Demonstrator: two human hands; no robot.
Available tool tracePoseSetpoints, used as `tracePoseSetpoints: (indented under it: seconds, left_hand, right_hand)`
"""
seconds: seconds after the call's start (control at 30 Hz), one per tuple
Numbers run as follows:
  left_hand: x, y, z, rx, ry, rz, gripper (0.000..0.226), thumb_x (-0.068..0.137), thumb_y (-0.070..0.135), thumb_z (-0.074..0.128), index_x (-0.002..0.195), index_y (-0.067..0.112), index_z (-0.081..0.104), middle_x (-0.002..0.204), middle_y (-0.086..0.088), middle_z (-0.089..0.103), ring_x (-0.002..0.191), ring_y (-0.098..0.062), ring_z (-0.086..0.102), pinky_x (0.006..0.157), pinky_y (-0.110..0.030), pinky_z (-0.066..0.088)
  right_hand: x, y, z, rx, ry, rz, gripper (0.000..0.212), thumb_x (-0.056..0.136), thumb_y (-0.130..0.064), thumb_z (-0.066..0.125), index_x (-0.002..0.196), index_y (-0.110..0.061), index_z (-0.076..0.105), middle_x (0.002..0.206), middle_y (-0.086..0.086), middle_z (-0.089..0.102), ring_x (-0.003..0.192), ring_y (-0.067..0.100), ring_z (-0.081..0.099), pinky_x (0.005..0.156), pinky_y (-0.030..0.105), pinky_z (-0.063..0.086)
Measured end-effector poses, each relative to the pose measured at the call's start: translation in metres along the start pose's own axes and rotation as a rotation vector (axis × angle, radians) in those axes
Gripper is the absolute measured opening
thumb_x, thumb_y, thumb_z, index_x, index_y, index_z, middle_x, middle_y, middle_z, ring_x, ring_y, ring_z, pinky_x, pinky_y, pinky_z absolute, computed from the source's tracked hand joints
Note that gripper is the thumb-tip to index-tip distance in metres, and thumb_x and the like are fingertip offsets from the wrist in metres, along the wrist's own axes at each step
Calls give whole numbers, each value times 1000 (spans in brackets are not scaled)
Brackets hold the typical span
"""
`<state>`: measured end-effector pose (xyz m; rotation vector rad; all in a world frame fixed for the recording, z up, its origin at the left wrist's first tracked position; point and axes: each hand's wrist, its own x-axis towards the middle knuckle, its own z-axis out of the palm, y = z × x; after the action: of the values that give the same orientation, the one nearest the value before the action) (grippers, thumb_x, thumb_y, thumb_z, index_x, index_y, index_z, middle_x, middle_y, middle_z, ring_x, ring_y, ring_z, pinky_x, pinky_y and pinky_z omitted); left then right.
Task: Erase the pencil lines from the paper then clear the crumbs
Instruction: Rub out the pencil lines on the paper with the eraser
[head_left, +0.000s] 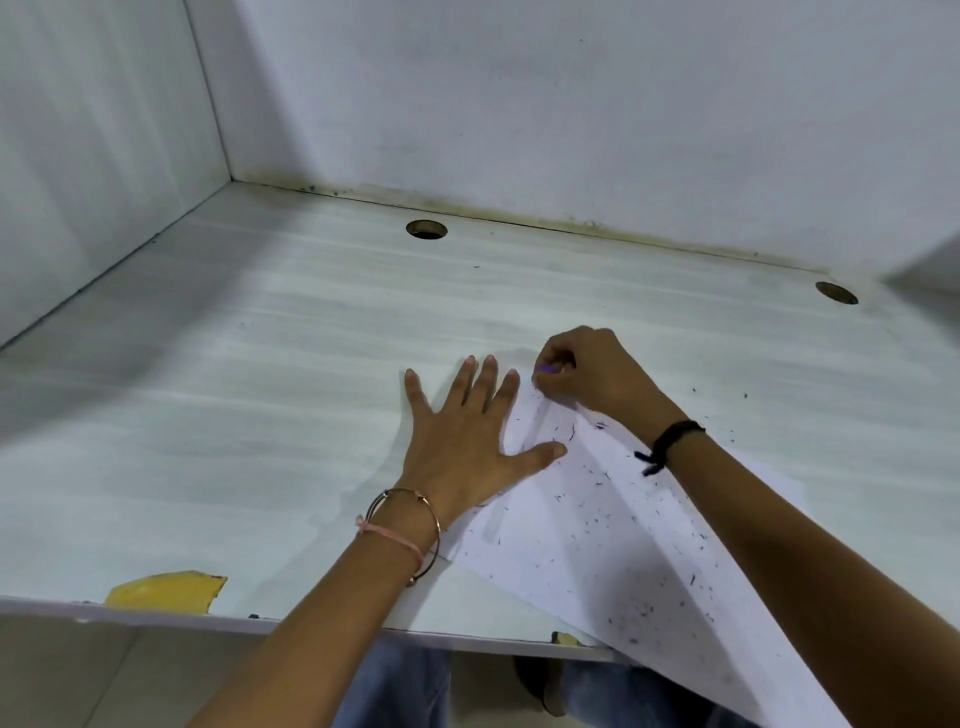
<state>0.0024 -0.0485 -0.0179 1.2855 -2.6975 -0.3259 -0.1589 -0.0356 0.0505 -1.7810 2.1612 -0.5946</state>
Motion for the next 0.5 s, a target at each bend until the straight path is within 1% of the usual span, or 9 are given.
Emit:
tracePoseSetpoints:
  seconds: [0.03,0.07,0.13,0.17,0.23,0.3,0.33,0.4,0.5]
  left_hand:
    - [0,0,0,-1,5,5,99,77,89,14,156,31,-3,164,5,-12,149,-11,-18,108,-68,-16]
    - [0,0,1,0,11,11,99,77,89,13,156,31,-4,164,4,-11,149,-12,-18,108,-69,-16]
    - [1,-1,2,10,20,15,100,76,89,10,156,31,-5,164,3,-10,149,-12,-17,108,-70,-15]
    - [1,-1,2,11,16,13,99,76,89,11,156,31,-5,164,3,-10,149,-12,-17,108,-70,-15]
    - [1,0,1,4,3,11,99,78,88,13,156,30,-4,164,4,-11,149,-11,-18,108,-69,-16]
    - [1,0,1,-3,8,3,99,78,88,14,156,30,-2,164,4,-11,149,-11,-18,108,-69,-16]
    - [1,0,1,-3,11,3,98,79,88,14,157,30,-1,164,4,-11,149,-11,-17,108,-69,-16]
    - [1,1,1,8,20,9,98,79,87,14,157,29,-1,164,3,-9,149,-12,-16,108,-69,-16]
    - [1,1,1,13,25,11,98,79,87,14,156,29,-3,164,3,-9,149,-12,-16,107,-70,-15]
  right_hand:
    - [-2,-3,2,-7,-19,-5,6,79,-6,66,80,-4,72,76,3,66,69,17,60,59,24,47]
    - [-7,-7,4,-4,-53,-24,5,77,-6,67,78,-4,72,73,3,67,64,14,60,57,24,47]
    - [-19,-14,9,10,-133,-64,4,76,-7,67,74,-7,71,60,-3,63,49,2,52,48,13,39]
    - [-20,-14,10,12,-152,-68,4,76,-8,68,74,-8,72,59,-6,62,46,1,50,45,10,36]
    - [-9,-7,5,1,-94,-13,5,78,-10,68,78,-8,73,68,-2,65,54,2,52,47,9,36]
    - [4,-4,-2,-27,-41,43,7,79,-9,68,81,-6,73,74,1,66,65,12,57,50,14,37]
    - [7,-4,-4,-42,-42,54,7,78,-8,67,81,-5,73,75,2,66,67,14,57,50,16,37]
    - [2,-11,-2,-60,-90,28,6,77,-7,68,79,-5,73,72,2,67,63,12,56,49,15,38]
    - [-13,-15,7,-36,-181,-35,4,76,-8,68,75,-6,71,63,-1,62,53,9,49,45,9,33]
